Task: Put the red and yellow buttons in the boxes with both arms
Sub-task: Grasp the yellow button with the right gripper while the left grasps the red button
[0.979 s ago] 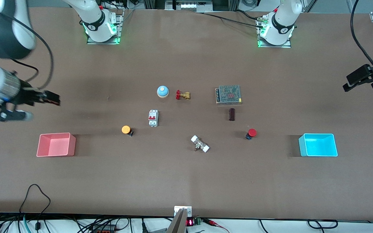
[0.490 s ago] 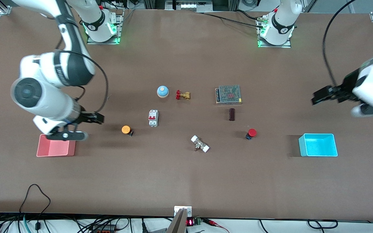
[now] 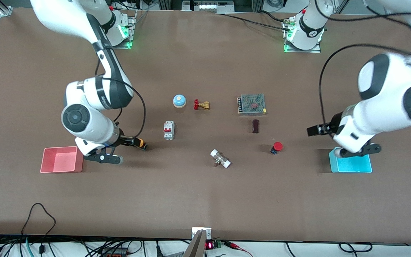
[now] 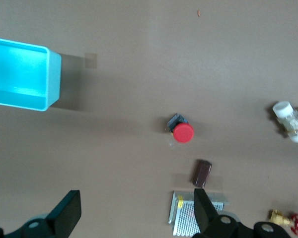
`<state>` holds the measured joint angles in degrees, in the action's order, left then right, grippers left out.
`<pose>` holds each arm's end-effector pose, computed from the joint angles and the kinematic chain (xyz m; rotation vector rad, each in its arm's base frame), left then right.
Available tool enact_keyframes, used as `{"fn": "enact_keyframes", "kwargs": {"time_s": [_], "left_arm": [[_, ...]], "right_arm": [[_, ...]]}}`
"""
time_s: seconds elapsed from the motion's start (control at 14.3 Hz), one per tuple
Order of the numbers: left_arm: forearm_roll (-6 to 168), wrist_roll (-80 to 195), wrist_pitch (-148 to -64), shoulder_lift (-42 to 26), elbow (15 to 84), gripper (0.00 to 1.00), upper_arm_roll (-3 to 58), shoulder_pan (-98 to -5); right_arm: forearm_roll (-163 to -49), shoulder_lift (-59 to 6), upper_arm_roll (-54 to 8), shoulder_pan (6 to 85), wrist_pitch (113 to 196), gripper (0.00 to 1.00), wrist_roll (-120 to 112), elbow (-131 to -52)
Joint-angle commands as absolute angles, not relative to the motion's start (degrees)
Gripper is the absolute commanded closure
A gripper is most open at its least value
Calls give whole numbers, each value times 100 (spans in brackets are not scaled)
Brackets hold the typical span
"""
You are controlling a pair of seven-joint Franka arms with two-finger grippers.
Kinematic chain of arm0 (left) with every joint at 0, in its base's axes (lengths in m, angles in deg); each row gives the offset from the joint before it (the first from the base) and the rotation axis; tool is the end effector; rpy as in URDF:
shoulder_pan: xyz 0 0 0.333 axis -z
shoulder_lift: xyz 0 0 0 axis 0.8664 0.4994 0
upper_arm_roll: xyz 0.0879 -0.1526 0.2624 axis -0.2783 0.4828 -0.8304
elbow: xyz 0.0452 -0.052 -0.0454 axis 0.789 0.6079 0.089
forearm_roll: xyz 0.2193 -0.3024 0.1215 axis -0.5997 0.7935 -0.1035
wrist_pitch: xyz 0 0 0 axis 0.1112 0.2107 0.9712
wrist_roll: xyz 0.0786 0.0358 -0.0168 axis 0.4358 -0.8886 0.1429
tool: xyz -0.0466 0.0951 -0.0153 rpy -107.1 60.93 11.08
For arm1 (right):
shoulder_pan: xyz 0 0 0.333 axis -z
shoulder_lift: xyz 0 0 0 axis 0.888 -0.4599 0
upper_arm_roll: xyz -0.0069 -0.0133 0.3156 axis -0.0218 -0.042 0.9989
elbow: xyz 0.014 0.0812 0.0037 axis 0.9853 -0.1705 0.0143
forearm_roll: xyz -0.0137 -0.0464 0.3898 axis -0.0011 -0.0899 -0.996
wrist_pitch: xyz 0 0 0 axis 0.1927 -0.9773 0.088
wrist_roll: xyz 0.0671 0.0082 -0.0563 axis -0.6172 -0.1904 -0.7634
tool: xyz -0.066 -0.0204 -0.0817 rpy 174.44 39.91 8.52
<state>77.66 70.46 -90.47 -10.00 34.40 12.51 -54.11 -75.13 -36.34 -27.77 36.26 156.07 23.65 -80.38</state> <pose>0.6584 -0.1097 0.4269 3.0390 0.3162 -0.2282 0.6589 0.2160 0.3101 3.1043 -0.2103 -0.0979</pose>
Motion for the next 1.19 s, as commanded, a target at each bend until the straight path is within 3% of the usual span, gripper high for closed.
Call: {"fn": "enact_keyframes", "kwargs": {"time_s": [0.0, 0.42, 0.77, 1.12], "left_arm": [[7864, 7419, -9434, -602, 3412, 0, 1244, -5213], [7829, 7911, -10866, 102, 3842, 0, 1236, -4792], [7794, 7921, -11370, 138, 4388, 1, 1236, -4730], [7794, 8070, -11484, 243, 4432, 36, 1236, -4659]], "right_arm": [[-7624, -3883, -2822, 3573, 15686, 0, 2486, -7942], [-8196, -4243, -2822, 3564, 16001, 0, 2477, -7916], [-8134, -4349, -2822, 3415, 16037, 0, 2468, -7933], [-8152, -4446, -2822, 3388, 15993, 0, 2468, -7977]]}}
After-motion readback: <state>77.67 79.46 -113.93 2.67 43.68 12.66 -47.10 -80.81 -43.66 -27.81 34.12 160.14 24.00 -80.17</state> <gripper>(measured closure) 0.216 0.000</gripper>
